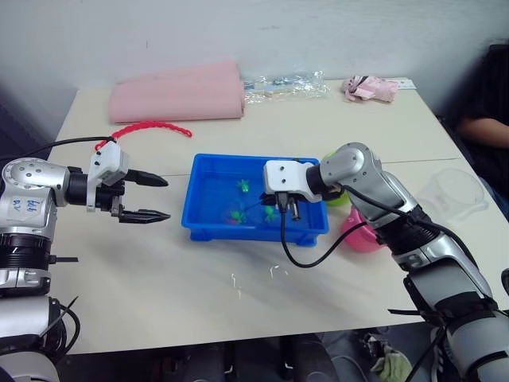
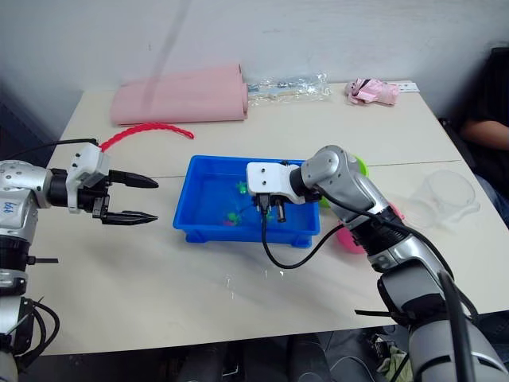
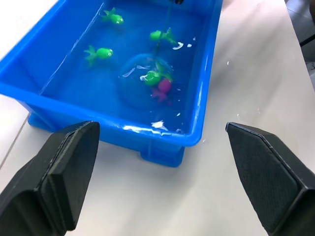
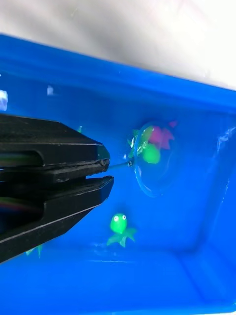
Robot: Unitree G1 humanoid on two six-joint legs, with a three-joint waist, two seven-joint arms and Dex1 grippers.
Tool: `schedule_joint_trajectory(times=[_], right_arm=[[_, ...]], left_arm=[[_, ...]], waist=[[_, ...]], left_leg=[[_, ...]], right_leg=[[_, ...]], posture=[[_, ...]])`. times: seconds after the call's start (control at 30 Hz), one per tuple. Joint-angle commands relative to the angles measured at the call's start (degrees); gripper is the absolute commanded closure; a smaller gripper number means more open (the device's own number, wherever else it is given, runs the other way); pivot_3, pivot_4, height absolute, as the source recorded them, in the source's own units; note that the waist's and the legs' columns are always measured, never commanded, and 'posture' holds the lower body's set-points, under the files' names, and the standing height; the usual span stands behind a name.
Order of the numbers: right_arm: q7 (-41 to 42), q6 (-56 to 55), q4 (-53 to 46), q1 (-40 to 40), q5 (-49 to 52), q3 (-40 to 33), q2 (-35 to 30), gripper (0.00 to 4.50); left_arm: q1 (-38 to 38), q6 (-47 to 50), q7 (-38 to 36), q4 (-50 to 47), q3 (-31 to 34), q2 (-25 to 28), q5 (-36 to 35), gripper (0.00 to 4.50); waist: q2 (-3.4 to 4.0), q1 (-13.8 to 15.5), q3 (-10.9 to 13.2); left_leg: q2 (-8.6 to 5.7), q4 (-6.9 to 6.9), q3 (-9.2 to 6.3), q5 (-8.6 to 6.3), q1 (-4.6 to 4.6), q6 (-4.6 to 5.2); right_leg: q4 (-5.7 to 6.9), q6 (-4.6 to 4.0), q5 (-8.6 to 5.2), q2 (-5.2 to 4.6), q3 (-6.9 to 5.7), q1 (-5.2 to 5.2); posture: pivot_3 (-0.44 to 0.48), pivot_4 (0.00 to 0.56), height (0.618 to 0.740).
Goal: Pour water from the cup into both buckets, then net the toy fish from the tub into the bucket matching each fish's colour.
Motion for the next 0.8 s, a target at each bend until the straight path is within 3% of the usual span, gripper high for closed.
schedule_joint_trajectory(times=[0.03, 0.4, 0.8], right_arm=[[-1.9, -5.2, 0.0, 0.3, 0.3, -3.9, -1.1, 4.50], [-0.4, -11.8, -1.0, 6.8, 0.9, -6.1, -4.9, 4.50], [-2.2, -9.5, -1.1, 4.3, 3.2, -8.7, -1.9, 4.50]], left_arm=[[1.6, 0.4, 0.4, -3.1, 2.5, 1.4, -1.6, 0.04], [7.7, 2.8, 2.8, -9.0, 5.3, 1.5, -3.7, 0.04], [7.3, 3.0, 3.4, -9.5, 5.2, 0.9, -3.5, 0.04]], waist=[[0.00, 0.0, 0.0], [0.00, 0.1, 0.0], [0.00, 0.1, 0.0]], left_leg=[[-0.01, 0.00, 0.01, 0.00, 0.00, 0.00], [0.01, 0.02, 0.00, 0.00, 0.01, 0.00], [0.02, 0.02, 0.01, 0.00, 0.01, 0.00]], right_leg=[[0.00, 0.00, 0.00, -0.01, 0.00, 0.00], [0.01, 0.00, 0.00, -0.01, 0.01, 0.02], [0.01, 0.00, 0.00, -0.01, 0.02, 0.02]], posture=[[0.000, 0.150, 0.740], [0.000, 0.150, 0.740], [0.000, 0.150, 0.740]])
